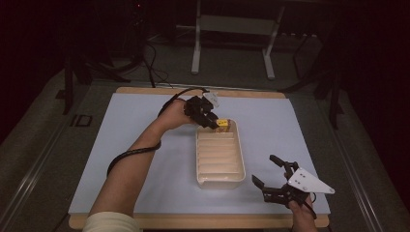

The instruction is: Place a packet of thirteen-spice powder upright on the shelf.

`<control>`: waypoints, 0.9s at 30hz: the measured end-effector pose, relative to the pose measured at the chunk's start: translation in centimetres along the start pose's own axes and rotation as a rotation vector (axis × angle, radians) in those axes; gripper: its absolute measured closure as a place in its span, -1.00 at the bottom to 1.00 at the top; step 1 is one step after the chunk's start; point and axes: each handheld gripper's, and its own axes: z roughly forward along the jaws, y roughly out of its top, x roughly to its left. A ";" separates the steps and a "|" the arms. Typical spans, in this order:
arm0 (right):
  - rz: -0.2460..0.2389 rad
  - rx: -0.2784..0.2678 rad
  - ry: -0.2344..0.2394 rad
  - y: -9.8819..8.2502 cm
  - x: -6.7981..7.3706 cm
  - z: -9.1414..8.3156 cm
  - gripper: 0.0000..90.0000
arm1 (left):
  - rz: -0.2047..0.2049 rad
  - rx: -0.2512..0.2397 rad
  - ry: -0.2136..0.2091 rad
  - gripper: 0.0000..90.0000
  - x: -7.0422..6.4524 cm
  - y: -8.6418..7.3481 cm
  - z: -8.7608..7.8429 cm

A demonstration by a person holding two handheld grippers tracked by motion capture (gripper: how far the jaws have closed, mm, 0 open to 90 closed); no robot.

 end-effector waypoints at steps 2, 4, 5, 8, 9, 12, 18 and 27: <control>0.001 0.001 0.000 0.0 0.0 0.0 -0.70 | -0.014 -0.003 0.011 0.35 -0.2 0.0 -0.7; 0.001 0.001 0.001 0.0 0.1 0.0 -0.70 | -0.029 -0.007 0.004 0.35 -0.2 0.0 -0.9; -0.001 0.000 0.001 0.0 0.1 0.0 -0.70 | -0.041 -0.003 0.000 0.32 -0.3 0.0 -1.2; -0.001 0.000 -0.001 0.0 0.1 0.0 -0.70 | -0.053 0.013 0.051 0.23 -0.8 0.2 -1.9; -0.002 0.000 -0.002 0.0 0.1 0.0 -0.70 | -0.053 0.013 0.051 0.20 -0.8 0.2 -1.9; -0.004 0.001 -0.003 0.0 0.1 0.0 -0.70 | -0.074 0.026 0.102 0.07 -1.3 0.3 -2.6; -0.002 0.001 -0.002 0.0 0.0 0.1 -0.70 | -0.189 -0.009 0.083 -0.49 -1.6 -0.1 -3.9; -0.006 0.007 -0.007 0.0 0.2 0.1 -0.70 | -0.215 -0.012 0.166 -0.96 -2.6 -1.0 -5.1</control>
